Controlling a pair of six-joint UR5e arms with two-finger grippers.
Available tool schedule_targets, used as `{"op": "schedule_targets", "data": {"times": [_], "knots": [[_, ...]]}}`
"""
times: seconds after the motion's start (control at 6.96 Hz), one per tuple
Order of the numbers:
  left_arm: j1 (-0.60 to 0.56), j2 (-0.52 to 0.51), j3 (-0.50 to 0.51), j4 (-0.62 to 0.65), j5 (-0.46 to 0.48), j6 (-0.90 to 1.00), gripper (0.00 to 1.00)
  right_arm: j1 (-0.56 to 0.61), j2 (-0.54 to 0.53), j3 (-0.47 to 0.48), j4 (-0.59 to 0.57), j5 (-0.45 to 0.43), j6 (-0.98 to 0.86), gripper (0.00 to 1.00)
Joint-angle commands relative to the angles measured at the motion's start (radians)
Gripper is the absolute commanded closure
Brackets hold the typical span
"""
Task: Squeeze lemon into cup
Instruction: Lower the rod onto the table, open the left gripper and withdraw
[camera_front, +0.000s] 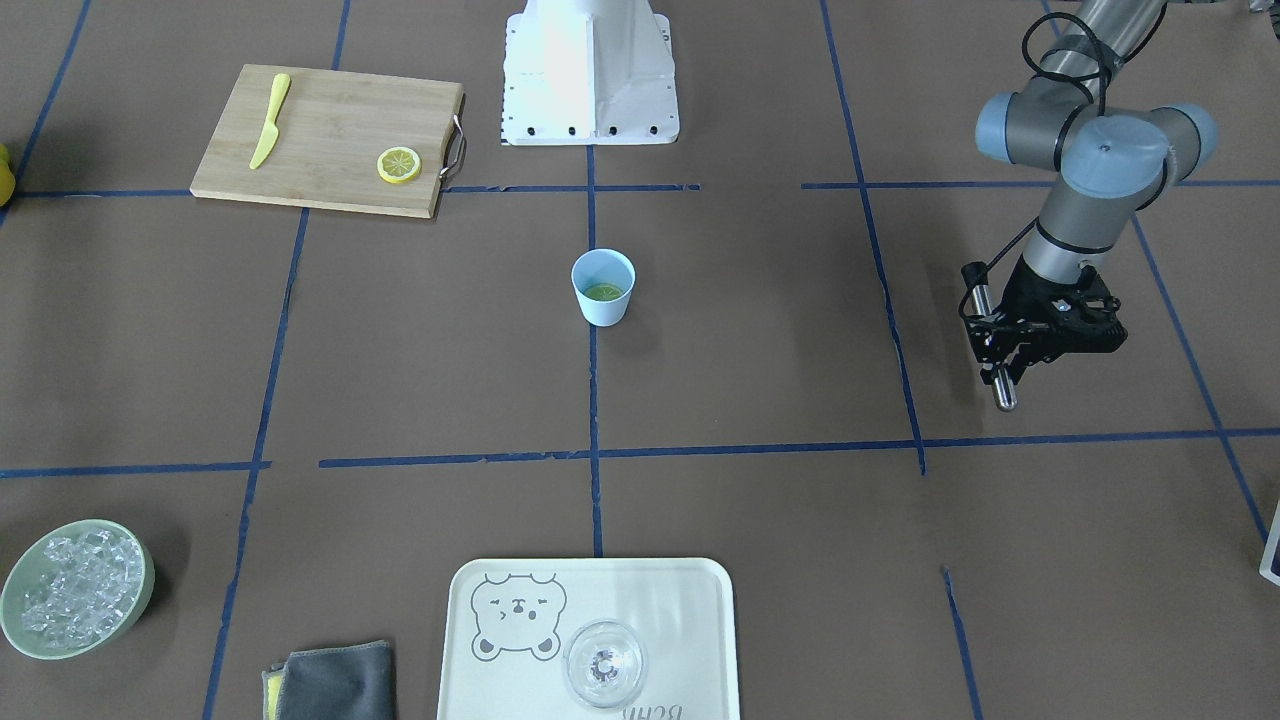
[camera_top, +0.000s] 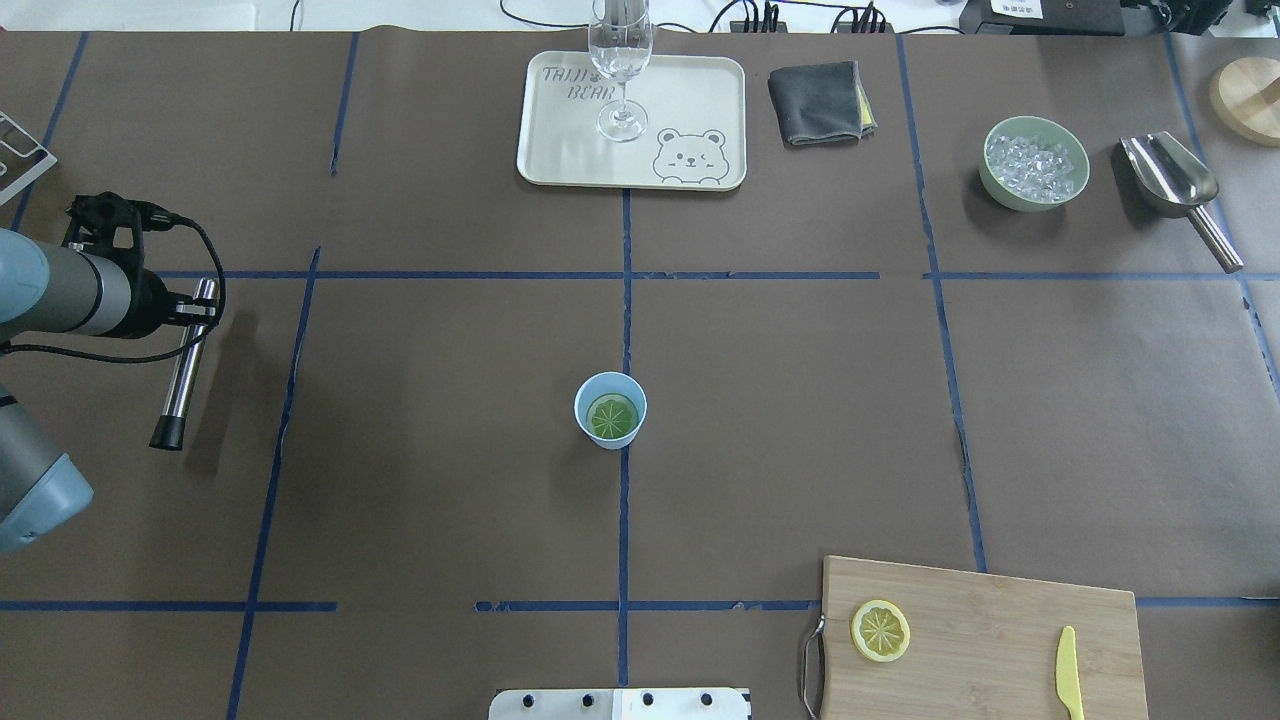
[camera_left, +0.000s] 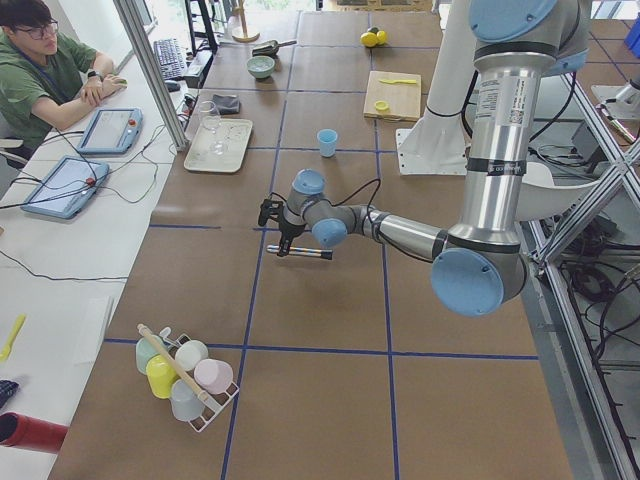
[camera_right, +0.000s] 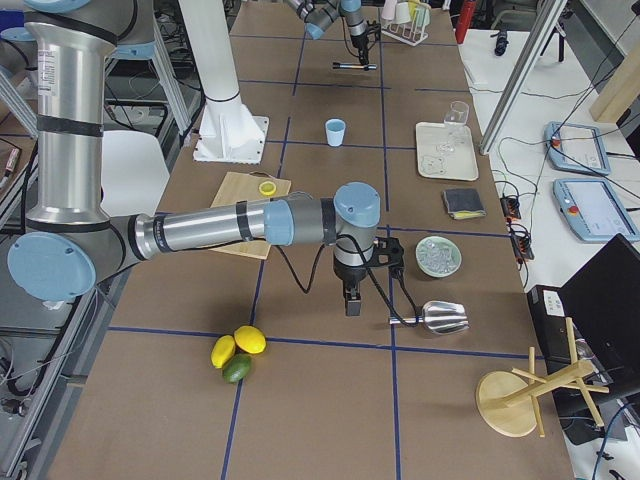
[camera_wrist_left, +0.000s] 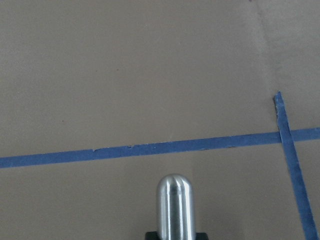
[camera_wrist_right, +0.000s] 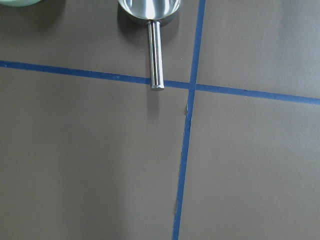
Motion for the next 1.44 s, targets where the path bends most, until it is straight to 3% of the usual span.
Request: {"op": "schedule_targets", "data": {"times": [0.0,0.14,0.43,0.57,0.86,1.01,1.15,1.29], "knots": [[0.0,0.0,0.011,-0.001,0.002,0.001,0.13,0.0,0.0,0.0,0.0,0.0,0.0,0.0],[0.0,0.0,0.009,-0.001,0.002,0.008,0.0,0.0,0.0,0.0,0.0,0.0,0.0,0.0],[-0.009,0.02,-0.055,0.006,-0.005,0.091,0.0,0.0,-0.001,-0.002,0.0,0.0,0.0,0.0],[-0.048,0.049,-0.098,0.011,-0.014,0.222,0.0,0.0,-0.003,-0.002,0.0,0.0,0.002,0.0],[-0.302,0.091,-0.1,0.037,-0.187,0.557,0.0,0.0,-0.008,-0.002,0.0,0.002,0.0,0.0],[-0.438,0.089,-0.1,0.124,-0.242,0.764,0.0,0.0,-0.008,-0.003,0.0,0.002,0.002,0.0],[-0.604,0.077,-0.101,0.264,-0.292,0.991,0.0,0.0,-0.008,-0.005,-0.002,0.003,0.0,0.0],[-0.742,0.056,-0.09,0.443,-0.394,1.099,0.0,0.0,-0.009,-0.005,-0.002,0.005,0.0,0.0]]}}
